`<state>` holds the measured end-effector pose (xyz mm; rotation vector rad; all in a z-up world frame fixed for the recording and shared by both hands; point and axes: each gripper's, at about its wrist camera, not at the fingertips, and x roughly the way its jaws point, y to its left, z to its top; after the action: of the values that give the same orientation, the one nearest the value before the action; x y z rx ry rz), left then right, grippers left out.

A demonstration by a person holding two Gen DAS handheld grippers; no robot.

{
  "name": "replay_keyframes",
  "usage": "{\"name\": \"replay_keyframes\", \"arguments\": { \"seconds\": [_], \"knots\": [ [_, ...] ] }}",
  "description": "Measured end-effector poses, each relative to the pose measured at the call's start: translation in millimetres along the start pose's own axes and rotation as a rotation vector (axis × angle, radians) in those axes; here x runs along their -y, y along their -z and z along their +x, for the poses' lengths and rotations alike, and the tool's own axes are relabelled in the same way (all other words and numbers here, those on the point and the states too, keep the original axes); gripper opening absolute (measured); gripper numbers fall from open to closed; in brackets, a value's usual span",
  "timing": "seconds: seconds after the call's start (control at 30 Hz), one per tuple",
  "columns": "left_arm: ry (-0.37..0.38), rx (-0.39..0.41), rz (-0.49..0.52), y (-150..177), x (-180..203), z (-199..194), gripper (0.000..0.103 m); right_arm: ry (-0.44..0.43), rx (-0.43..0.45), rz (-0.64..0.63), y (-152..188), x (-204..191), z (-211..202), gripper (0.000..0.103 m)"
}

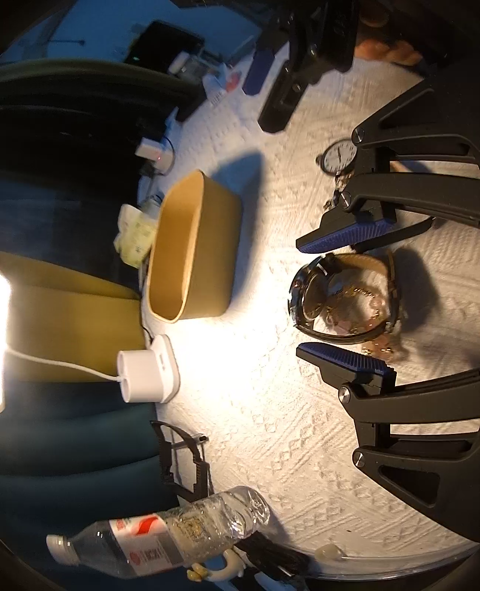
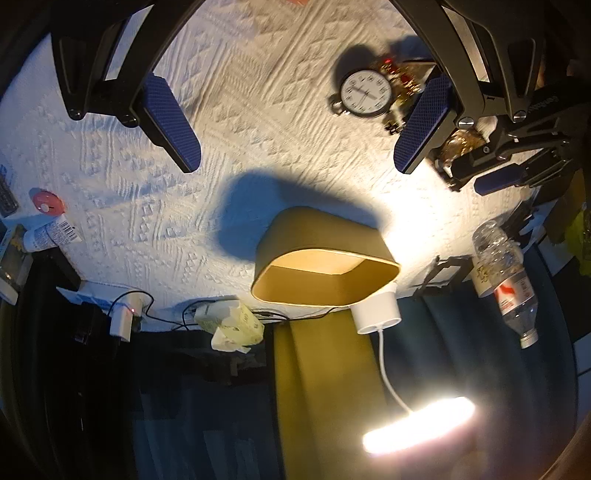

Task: Organize jewelry
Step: 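Grasp the brown-strap wristwatch with the left gripper and lift it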

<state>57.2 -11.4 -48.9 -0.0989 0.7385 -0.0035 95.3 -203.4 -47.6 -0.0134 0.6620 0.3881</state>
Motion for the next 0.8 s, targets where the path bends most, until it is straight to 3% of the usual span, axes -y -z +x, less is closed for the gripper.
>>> {"name": "replay_keyframes", "arguments": {
  "seconds": [0.1,0.47,0.8],
  "knots": [
    [-0.020,-0.035,0.002,-2,1,13,0.059,-0.009,-0.007,0.016,-3,9,7,0.103],
    [0.023,-0.138,-0.016,-3,0,36,0.059,-0.031,-0.015,0.042,-5,26,20,0.103],
    [0.076,-0.063,0.008,-6,4,21,0.055,-0.050,-0.004,0.007,-3,13,11,0.103]
  ]
}}
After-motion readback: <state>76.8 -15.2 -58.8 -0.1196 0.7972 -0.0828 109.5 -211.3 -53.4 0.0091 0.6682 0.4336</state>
